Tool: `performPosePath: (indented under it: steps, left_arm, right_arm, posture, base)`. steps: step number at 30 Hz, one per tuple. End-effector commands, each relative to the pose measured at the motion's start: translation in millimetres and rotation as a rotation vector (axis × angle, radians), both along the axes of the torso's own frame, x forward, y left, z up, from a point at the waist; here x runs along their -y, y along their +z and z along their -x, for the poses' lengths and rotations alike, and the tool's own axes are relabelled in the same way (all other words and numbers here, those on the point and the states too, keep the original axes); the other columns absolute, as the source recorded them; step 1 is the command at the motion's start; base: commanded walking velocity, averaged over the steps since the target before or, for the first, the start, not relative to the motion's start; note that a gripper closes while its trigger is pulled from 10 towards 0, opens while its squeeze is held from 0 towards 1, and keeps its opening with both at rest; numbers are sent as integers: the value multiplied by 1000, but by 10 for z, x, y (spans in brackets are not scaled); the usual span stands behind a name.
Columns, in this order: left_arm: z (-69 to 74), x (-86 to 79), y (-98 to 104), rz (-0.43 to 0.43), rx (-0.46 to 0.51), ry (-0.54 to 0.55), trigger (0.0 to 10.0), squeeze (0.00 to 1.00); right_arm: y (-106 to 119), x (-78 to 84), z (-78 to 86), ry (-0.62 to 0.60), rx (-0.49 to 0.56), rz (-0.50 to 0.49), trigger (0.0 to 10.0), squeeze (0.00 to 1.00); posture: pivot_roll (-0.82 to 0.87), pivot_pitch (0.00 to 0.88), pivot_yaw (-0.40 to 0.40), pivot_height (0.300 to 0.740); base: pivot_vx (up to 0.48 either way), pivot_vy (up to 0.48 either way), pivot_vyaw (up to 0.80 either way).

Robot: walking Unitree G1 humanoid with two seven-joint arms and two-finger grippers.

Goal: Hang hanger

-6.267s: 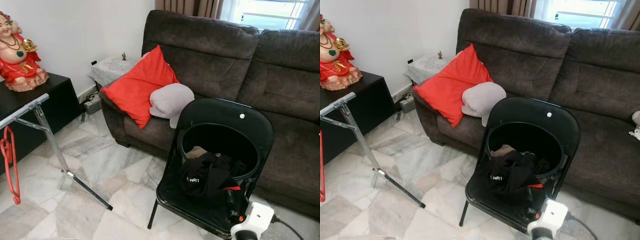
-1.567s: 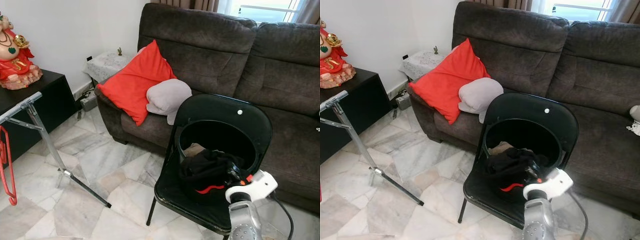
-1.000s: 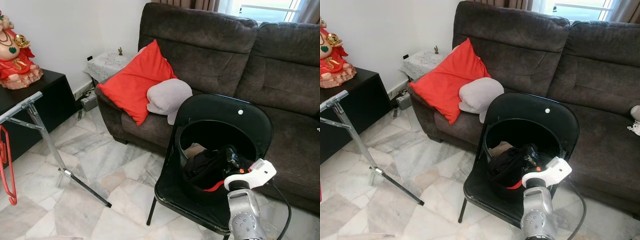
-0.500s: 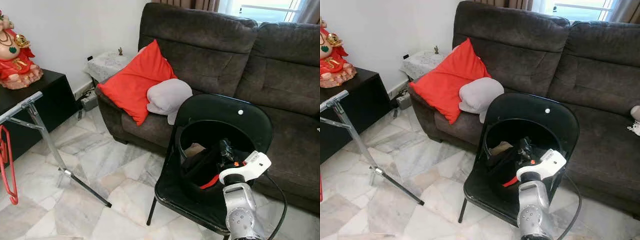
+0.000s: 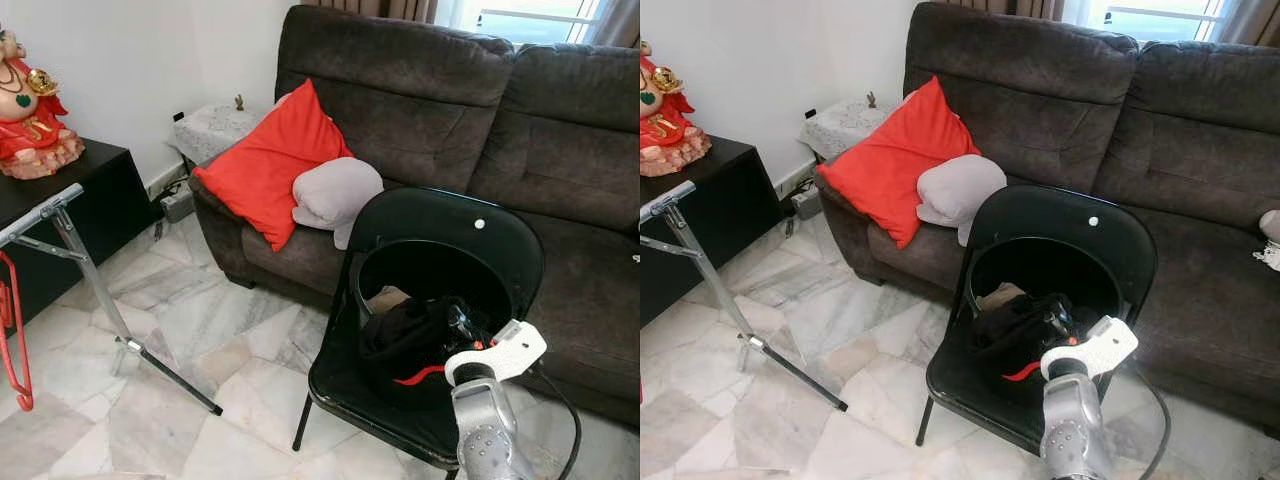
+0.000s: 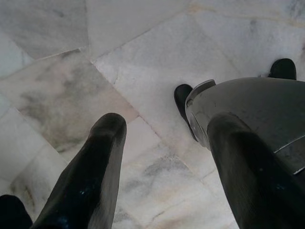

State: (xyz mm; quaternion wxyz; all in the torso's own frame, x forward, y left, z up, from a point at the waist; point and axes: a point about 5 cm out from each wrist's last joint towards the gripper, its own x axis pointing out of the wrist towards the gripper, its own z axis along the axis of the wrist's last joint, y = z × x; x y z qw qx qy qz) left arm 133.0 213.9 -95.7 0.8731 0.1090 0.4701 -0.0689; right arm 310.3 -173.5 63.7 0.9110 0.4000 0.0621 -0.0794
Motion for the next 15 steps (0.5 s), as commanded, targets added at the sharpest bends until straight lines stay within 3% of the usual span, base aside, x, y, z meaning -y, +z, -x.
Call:
performPosePath:
  steps: [1,2,10,11,12,15]
  left_arm:
    - [65,-44,-17,-14,-30,-6,10000,0]
    - [66,-45,-18,-14,-31,-6,10000,0]
    - [67,-42,-20,-15,-37,-6,10000,0]
    - [67,-42,-21,-14,-37,-6,10000,0]
    - [67,-41,-21,-15,-38,-6,10000,0]
    - [67,-41,-22,-16,-39,-8,10000,0]
  right_arm:
    - [-79,1,36,1,-41,0,10000,667]
    - [-80,2,34,1,-42,0,10000,1000]
    - [-94,11,23,-3,-59,19,10000,1000]
    - [-100,13,24,-3,-62,20,10000,792]
    - [-111,21,32,-4,-66,26,10000,0]
    - [-128,44,54,-12,-74,42,10000,0]
  posture:
    - [64,42,23,740]
    - [64,42,23,740]
    - [66,44,21,740]
    - [66,44,21,740]
    - [67,44,21,740]
    - [66,44,21,740]
  base:
    - [0,0,0]
    - [0,0,0]
    - [0,0,0]
    - [0,0,0]
    - [0,0,0]
    - [0,0,0]
